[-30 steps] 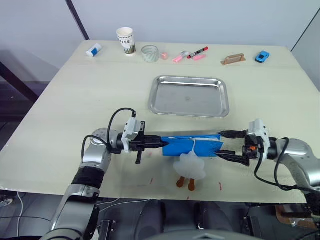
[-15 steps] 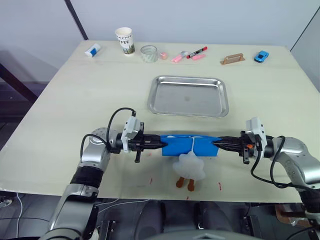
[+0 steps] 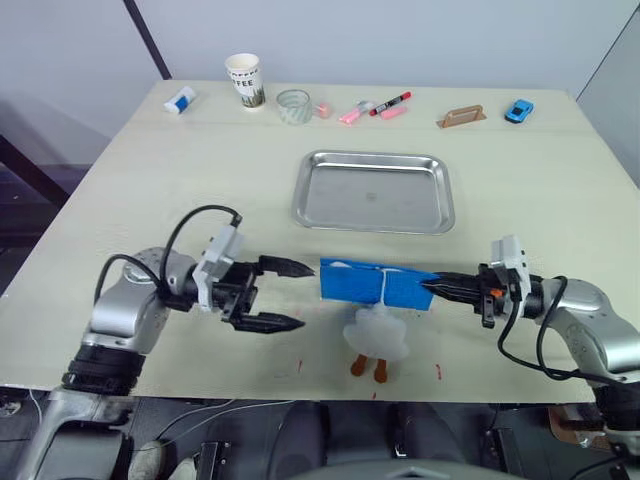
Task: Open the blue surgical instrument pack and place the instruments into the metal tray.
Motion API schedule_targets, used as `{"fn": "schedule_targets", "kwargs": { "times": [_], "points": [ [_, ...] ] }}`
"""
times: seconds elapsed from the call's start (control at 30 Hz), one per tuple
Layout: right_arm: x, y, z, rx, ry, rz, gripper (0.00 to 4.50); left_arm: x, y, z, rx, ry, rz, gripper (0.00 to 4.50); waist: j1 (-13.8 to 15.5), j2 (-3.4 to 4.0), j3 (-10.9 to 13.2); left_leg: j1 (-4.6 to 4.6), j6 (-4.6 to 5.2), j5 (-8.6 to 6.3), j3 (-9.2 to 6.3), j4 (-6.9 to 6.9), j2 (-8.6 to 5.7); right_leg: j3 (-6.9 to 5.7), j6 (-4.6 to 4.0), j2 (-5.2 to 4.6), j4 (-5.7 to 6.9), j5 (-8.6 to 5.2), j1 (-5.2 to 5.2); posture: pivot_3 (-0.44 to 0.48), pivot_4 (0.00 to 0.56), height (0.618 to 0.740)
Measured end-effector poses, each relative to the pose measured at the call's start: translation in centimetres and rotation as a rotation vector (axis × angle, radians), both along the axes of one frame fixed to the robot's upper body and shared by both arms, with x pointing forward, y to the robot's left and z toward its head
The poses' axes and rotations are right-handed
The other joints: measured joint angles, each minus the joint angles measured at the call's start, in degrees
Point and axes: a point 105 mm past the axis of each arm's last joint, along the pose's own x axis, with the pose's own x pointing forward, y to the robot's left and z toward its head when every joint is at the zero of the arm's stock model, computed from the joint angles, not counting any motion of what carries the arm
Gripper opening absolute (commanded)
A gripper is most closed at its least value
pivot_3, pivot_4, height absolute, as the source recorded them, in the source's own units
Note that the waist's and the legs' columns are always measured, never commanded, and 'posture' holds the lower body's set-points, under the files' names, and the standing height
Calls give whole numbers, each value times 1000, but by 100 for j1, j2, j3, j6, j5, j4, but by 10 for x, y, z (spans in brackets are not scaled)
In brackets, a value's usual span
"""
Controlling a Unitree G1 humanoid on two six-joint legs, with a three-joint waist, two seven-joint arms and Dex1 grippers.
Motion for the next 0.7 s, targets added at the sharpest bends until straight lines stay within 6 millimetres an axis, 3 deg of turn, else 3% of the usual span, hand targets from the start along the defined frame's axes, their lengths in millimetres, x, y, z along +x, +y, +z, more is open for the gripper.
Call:
{"fn": "schedule_targets", "kwargs": {
  "times": [0.27, 0.53, 0.6, 0.7],
  "points": [
    [5, 1, 3, -2, -11, -6, 0, 2, -40, -30, 32, -17, -82, 4363, -8, 0, 0, 0, 0, 0, 0, 0, 0, 4, -1, 5, -2, 0, -1, 0, 150, 718],
    [6, 1, 1, -7, -8, -9, 0, 16, -51, -62, 152, -100, -70, 4363, -16, 0, 0, 1, 0, 0, 0, 1, -1, 7, -1, 5, -2, 0, -1, 0, 150, 718],
    [5, 1, 0, -10, -8, -10, 0, 19, -52, -65, 170, -133, -65, 4009, -17, 0, 0, 1, 0, 0, 2, 1, -1, 9, 0, 5, -2, 1, -1, 0, 150, 718],
    [5, 0, 0, -15, -11, -8, 0, 25, -57, -64, 156, -154, -41, 2741, -17, 0, 0, 1, 0, 0, 2, 1, -1, 9, 0, 4, -1, 1, -1, 0, 150, 718]
  ]
}}
